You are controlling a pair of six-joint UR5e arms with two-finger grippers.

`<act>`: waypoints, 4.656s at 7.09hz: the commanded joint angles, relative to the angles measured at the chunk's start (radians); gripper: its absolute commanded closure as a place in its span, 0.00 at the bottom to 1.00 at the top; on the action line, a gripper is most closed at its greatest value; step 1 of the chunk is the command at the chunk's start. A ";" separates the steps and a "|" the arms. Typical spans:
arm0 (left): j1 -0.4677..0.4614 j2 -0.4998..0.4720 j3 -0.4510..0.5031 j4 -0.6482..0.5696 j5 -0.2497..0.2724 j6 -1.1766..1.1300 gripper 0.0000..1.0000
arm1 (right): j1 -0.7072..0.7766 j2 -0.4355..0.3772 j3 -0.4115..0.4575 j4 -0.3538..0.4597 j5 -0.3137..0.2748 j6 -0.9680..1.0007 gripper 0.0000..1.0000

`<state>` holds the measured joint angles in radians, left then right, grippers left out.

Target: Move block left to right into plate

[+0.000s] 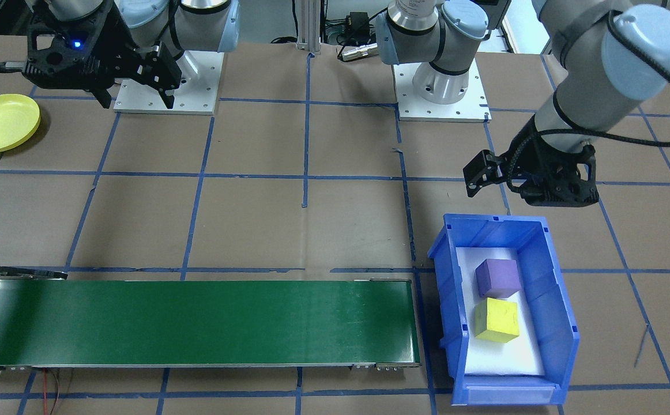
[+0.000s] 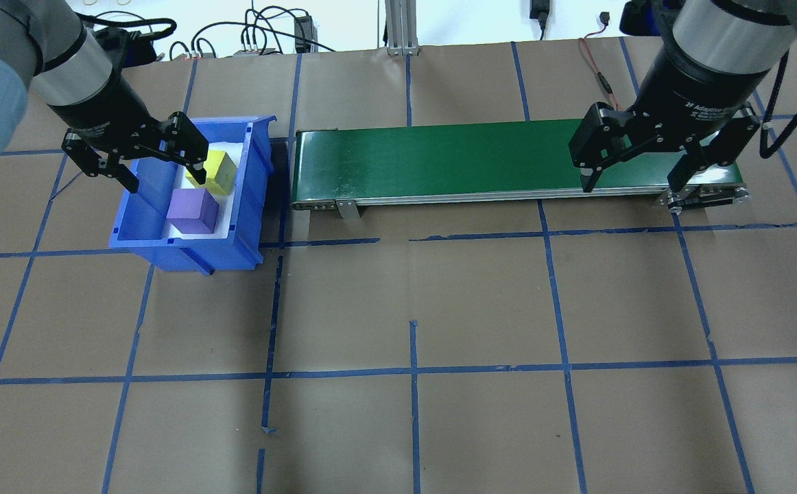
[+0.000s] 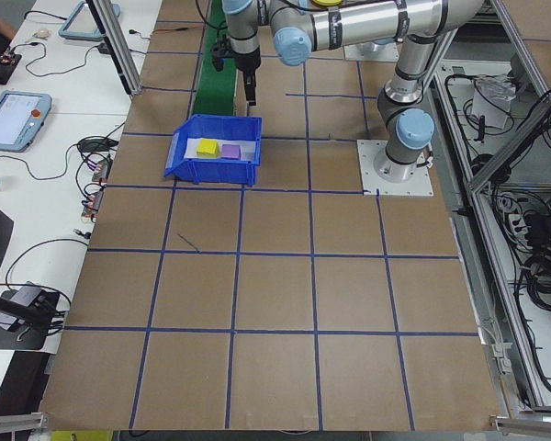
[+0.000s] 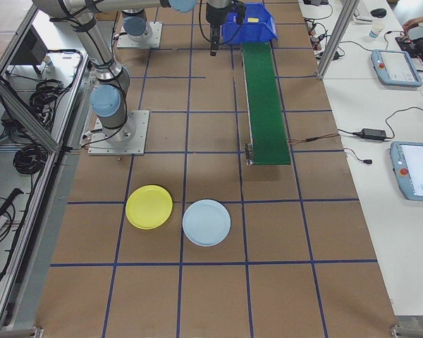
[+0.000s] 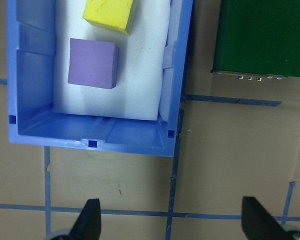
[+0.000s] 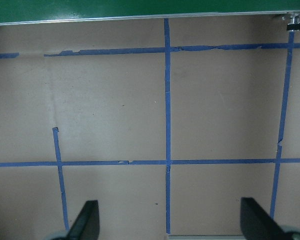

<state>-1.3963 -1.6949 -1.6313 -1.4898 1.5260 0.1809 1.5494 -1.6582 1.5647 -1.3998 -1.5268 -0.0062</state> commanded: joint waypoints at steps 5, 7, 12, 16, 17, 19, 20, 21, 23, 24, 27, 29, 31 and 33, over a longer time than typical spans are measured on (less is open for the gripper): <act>0.056 -0.262 -0.012 0.322 0.023 0.183 0.00 | 0.000 0.000 0.000 -0.001 -0.001 0.000 0.00; 0.056 -0.282 -0.013 0.324 0.033 0.181 0.00 | 0.000 0.001 0.000 -0.001 -0.001 0.000 0.00; 0.056 -0.302 -0.067 0.322 0.048 0.154 0.00 | 0.000 0.001 0.000 0.001 -0.001 0.000 0.00; 0.056 -0.287 -0.064 0.338 0.051 0.160 0.66 | 0.000 0.001 0.000 0.001 0.001 0.000 0.00; 0.049 -0.226 -0.038 0.329 0.056 0.157 0.67 | 0.000 0.001 0.000 0.001 -0.001 0.000 0.00; 0.037 -0.064 -0.022 0.284 0.039 0.097 0.67 | -0.003 0.001 0.000 -0.001 -0.001 0.000 0.00; 0.005 -0.048 -0.004 0.281 0.002 0.044 0.67 | -0.023 0.000 0.000 0.004 0.002 0.000 0.00; -0.042 -0.051 0.014 0.286 -0.038 -0.028 0.67 | -0.028 0.000 0.002 0.008 0.004 0.000 0.00; -0.133 -0.072 0.015 0.353 -0.059 -0.105 0.67 | -0.029 0.000 0.000 0.007 0.004 0.000 0.00; -0.153 -0.115 0.015 0.408 -0.126 -0.138 0.67 | -0.029 0.000 0.000 0.007 0.004 0.000 0.00; -0.213 -0.306 0.011 0.668 -0.237 -0.213 0.67 | -0.034 0.001 0.000 0.007 0.005 0.000 0.00; -0.219 -0.334 -0.001 0.681 -0.242 -0.233 0.11 | -0.037 0.000 0.000 0.007 0.004 0.002 0.00; -0.219 -0.310 0.002 0.680 -0.234 -0.264 0.00 | -0.038 0.001 0.000 0.007 0.004 0.000 0.00; -0.184 -0.238 0.016 0.637 -0.160 -0.207 0.00 | -0.038 0.001 0.000 0.007 0.004 0.000 0.00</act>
<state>-1.6036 -1.9726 -1.6215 -0.8229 1.3128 -0.0637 1.5111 -1.6568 1.5646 -1.3935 -1.5232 -0.0061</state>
